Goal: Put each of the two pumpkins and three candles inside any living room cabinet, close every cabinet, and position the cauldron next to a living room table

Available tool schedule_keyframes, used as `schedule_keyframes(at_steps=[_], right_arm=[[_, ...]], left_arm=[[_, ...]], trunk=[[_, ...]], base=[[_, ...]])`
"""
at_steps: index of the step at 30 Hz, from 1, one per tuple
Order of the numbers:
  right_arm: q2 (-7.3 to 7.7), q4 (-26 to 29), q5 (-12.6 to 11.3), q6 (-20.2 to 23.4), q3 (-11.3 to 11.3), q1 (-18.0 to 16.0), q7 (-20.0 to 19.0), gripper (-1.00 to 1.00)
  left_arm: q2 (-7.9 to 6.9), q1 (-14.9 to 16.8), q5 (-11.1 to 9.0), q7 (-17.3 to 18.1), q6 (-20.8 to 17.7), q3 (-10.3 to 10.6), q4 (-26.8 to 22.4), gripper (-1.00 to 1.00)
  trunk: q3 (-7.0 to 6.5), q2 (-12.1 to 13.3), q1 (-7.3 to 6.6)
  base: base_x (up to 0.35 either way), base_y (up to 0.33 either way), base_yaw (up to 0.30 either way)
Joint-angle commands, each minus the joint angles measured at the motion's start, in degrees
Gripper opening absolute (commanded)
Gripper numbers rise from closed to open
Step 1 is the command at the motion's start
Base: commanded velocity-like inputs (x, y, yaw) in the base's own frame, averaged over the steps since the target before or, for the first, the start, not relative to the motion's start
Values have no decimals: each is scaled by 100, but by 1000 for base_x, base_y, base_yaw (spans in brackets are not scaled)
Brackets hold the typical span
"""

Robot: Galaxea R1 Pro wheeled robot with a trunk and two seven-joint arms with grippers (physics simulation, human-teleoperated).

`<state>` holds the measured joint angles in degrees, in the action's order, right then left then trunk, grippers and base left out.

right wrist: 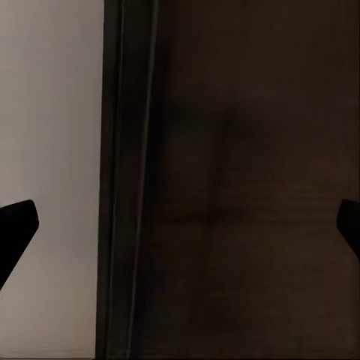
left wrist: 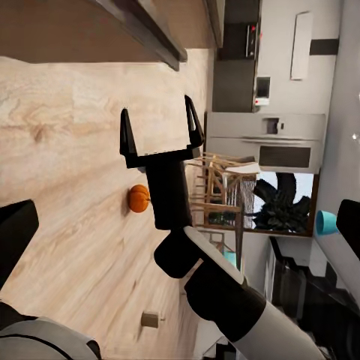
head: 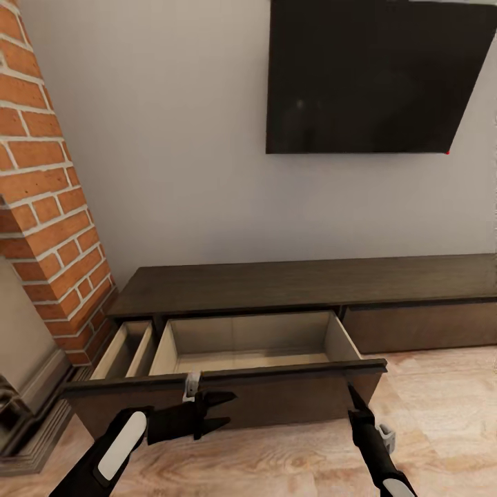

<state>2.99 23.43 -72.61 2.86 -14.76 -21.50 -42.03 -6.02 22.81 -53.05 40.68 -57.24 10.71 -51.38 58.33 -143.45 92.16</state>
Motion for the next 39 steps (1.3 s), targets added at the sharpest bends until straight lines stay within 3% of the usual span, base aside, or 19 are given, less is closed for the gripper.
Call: schedule_keyframes(at_steps=[1, 10, 17, 23, 27, 28, 30, 33, 36, 39], right_arm=[[0, -6, -52, 32, -1, -3, -25, 100], [0, -6, -37, 34, -1, -3, 27, 100], [2, -1, -30, 194, 9, -3, 285, 100], [-9, 9, 19, 312, 52, -3, 1154, 100], [27, 10, 93, 387, 90, 6, 1715, 100], [71, 3, 154, 450, 97, 15, 1779, 100], [300, -61, 494, 700, 121, 26, 1849, 100], [425, -134, 933, 974, 130, 29, 1837, 100], [488, -182, 1617, 1200, 131, 31, 1800, 100], [501, -200, 1882, 1246, 131, 31, 1792, 100]], left_arm=[[-4, 4, 0, 19, -16, 10, 2, 100], [-4, 4, 4, 19, -16, 10, 5, 100], [-7, 4, 3, 17, -16, 10, 5, 100], [-69, 4, 15, 11, -16, -1, 3, 100], [-296, 4, 42, 7, -12, 1, -44, 100], [-350, 4, 57, 0, -9, -1, -58, 100], [-450, 4, 97, -24, 4, 6, -65, 100], [-493, 4, 143, -45, 13, 3, -44, 100], [-578, 4, 458, -103, 20, 8, -34, 100], [-618, 4, 728, -132, 37, 4, -22, 100]], trunk=[[5, -2, -5], [5, -2, -5], [5, -2, -5], [5, -2, -5], [5, -2, -5], [5, -2, -5], [5, -2, -5], [5, -2, -5], [5, -2, -5], [-39, 0, -10]], base=[[-327, 0, 0], [-328, 0, 0], [-326, 0, 0], [-238, 0, 0], [-48, 0, 0], [-14, 0, 0], [-6, 0, 0], [-3, 0, 0], [0, 0, 0], [0, 0, 0]])
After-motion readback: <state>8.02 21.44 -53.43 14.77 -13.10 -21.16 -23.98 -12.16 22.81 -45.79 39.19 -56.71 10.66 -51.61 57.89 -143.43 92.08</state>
